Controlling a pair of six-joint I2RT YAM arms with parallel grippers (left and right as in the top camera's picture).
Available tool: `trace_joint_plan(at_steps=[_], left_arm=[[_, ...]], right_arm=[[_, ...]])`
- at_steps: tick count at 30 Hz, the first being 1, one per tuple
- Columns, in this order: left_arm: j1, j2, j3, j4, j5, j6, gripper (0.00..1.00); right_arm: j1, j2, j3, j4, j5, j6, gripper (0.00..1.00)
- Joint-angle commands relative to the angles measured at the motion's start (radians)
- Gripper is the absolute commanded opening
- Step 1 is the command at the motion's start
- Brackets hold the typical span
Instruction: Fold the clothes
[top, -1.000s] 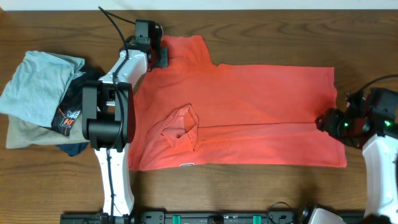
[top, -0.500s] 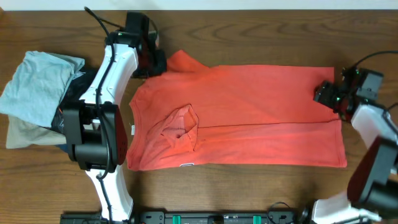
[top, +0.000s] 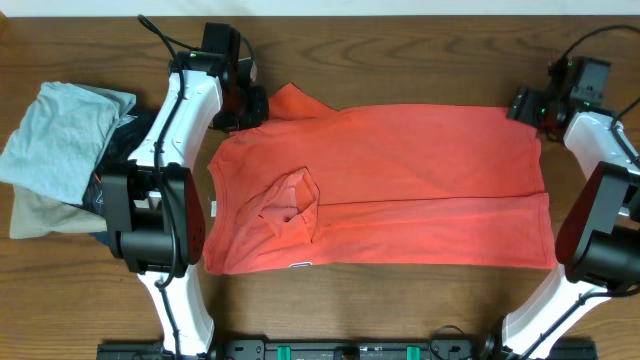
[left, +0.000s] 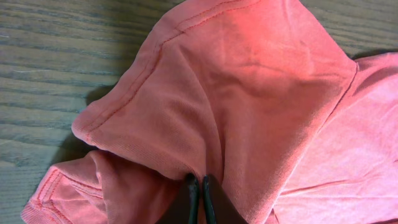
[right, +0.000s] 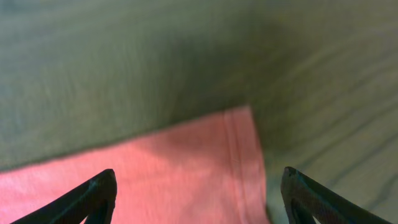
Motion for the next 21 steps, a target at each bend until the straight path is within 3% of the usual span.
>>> trace_joint_plan(at_steps=[1, 14, 21], left_arm=[[-0.002, 0.006, -0.011, -0.002, 0.005, -0.013, 0.06], [-0.002, 0.013, -0.022, -0.002, 0.005, -0.013, 0.06], [-0.002, 0.013, -0.022, 0.001, 0.005, -0.013, 0.06]], right_arm=[[0.011, 0.050, 0.017, 0.016, 0.060, -0.019, 0.82], [0.019, 0.172, 0.017, 0.078, 0.073, -0.019, 0.81], [0.020, 0.174, 0.017, 0.096, 0.072, -0.009, 0.48]])
